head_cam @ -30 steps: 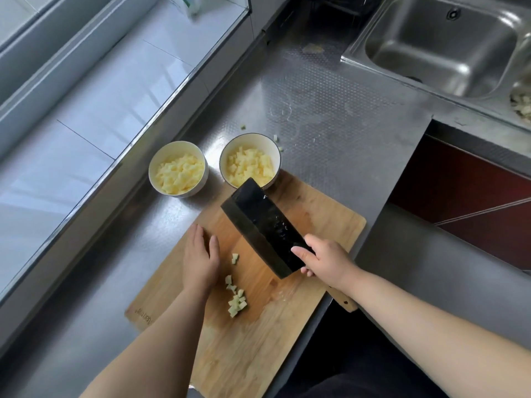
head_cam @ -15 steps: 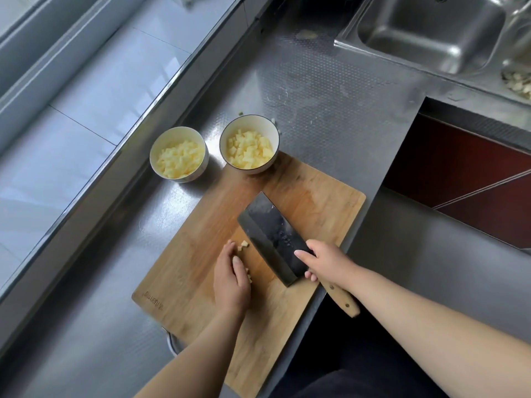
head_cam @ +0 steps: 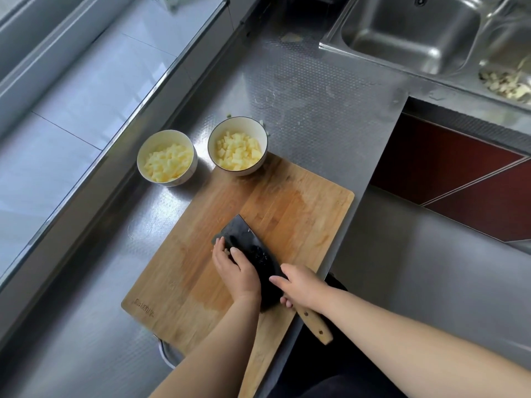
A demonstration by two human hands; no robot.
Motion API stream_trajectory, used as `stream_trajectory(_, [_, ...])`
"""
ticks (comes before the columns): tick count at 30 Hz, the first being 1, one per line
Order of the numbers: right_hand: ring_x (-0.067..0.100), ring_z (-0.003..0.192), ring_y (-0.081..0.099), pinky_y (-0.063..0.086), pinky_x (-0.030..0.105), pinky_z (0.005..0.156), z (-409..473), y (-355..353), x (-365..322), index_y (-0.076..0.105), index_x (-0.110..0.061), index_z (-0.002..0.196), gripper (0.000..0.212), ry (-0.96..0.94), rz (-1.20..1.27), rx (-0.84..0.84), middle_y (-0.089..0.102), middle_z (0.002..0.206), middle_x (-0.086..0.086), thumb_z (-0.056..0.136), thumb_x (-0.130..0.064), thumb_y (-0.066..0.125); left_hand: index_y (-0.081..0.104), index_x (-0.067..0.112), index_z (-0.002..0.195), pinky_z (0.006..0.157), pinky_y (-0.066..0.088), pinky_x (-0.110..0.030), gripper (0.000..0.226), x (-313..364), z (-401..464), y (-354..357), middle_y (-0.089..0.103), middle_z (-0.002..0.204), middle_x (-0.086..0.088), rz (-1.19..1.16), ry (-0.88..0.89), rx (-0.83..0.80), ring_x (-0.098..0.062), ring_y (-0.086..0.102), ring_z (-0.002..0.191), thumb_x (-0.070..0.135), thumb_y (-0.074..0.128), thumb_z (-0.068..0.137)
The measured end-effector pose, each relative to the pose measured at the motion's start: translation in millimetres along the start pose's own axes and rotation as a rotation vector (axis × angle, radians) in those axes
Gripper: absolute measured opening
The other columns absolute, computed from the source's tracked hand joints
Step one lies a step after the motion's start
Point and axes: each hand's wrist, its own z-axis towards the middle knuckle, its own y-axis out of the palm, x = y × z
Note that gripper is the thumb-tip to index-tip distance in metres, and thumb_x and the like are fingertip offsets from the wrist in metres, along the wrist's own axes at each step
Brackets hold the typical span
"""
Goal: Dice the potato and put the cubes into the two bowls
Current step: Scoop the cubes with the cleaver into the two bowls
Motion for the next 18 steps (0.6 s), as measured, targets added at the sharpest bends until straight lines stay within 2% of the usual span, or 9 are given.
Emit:
stream_trajectory(2, [0.012, 0.060, 0.065, 0.054, 0.037, 0.068, -0.4, 2.1, 1.1, 0.041, -0.018, 0.080, 0.030, -0.006, 0.060, -0.001, 0.059, 0.066, -0.001, 0.100, -0.041, 0.046, 0.045, 0.005, 0.136, 0.109, 0.030, -0.025, 0.054, 1.8, -1.3, 4.0, 0.043, 0.142, -0.012, 0.000, 0.014, -0.003, -0.022, 0.039, 0.134, 0.031, 0.032, 0.091])
stream_trajectory(3, [0.014, 0.062, 0.067, 0.054, 0.038, 0.068, -0.5, 2.4, 1.5, 0.040, -0.018, 0.079, 0.031, -0.006, 0.092, 0.002, 0.058, 0.068, 0.000, 0.099, -0.040, 0.047, 0.046, 0.005, 0.136, 0.109, 0.030, -0.025, 0.054, 3.3, -1.7, 6.5, 0.043, 0.141, -0.011, -0.008, 0.011, -0.006, -0.021, 0.039, 0.133, 0.031, 0.032, 0.091])
stream_trajectory(6, [0.022, 0.067, 0.070, 0.053, 0.036, 0.064, -2.3, -1.0, 0.1, 0.038, -0.017, 0.077, 0.033, -0.012, 0.159, 0.032, 0.056, 0.068, 0.001, 0.099, -0.038, 0.049, 0.047, 0.005, 0.135, 0.102, 0.022, -0.004, 0.052, 12.5, -0.5, 11.0, 0.044, 0.141, -0.010, -0.037, 0.019, -0.014, -0.018, 0.038, 0.133, 0.031, 0.031, 0.092])
stream_trajectory(7, [0.021, 0.065, 0.070, 0.051, 0.034, 0.061, -3.6, -3.9, -1.4, 0.037, -0.017, 0.076, 0.033, -0.020, 0.185, 0.046, 0.055, 0.067, 0.001, 0.099, -0.037, 0.049, 0.047, 0.006, 0.135, 0.100, 0.022, -0.002, 0.051, 17.7, 0.7, 11.0, 0.045, 0.141, -0.009, -0.041, 0.038, -0.009, -0.016, 0.038, 0.133, 0.031, 0.031, 0.093])
stream_trajectory(10, [0.012, 0.054, 0.065, 0.044, 0.022, 0.050, -5.1, -18.1, -7.7, 0.034, -0.016, 0.073, 0.036, -0.076, 0.250, 0.101, 0.048, 0.063, -0.003, 0.099, -0.034, 0.052, 0.052, 0.012, 0.129, 0.106, 0.030, -0.015, 0.044, 40.5, 10.2, 9.2, 0.050, 0.134, 0.000, -0.064, 0.106, -0.025, -0.011, 0.043, 0.128, 0.032, 0.031, 0.096])
stream_trajectory(13, [0.017, 0.058, 0.066, 0.050, 0.029, 0.052, -4.3, -35.9, -15.4, 0.039, -0.013, 0.077, 0.032, -0.132, 0.369, 0.114, 0.052, 0.065, -0.001, 0.098, -0.033, 0.054, 0.060, 0.015, 0.119, 0.099, 0.042, -0.028, 0.043, 67.7, 28.7, 1.8, 0.062, 0.120, 0.004, -0.166, 0.076, -0.035, -0.009, 0.055, 0.117, 0.038, 0.031, 0.097])
stream_trajectory(15, [0.019, 0.060, 0.066, 0.053, 0.034, 0.057, -3.9, -48.2, -17.8, 0.044, -0.009, 0.083, 0.029, -0.152, 0.404, 0.114, 0.057, 0.068, 0.003, 0.098, -0.032, 0.054, 0.063, 0.015, 0.114, 0.094, 0.044, -0.026, 0.042, 80.2, 40.9, -6.3, 0.065, 0.112, 0.004, -0.192, 0.097, -0.021, -0.007, 0.058, 0.110, 0.036, 0.031, 0.099])
stream_trajectory(18, [0.018, 0.060, 0.065, 0.052, 0.030, 0.055, -2.1, -60.9, -14.5, 0.041, -0.014, 0.079, 0.030, -0.153, 0.391, 0.134, 0.055, 0.066, 0.002, 0.098, -0.032, 0.054, 0.061, 0.012, 0.114, 0.093, 0.044, -0.022, 0.031, 79.5, 47.6, -21.3, 0.064, 0.109, 0.006, -0.116, 0.086, -0.022, -0.003, 0.057, 0.108, 0.023, 0.034, 0.103])
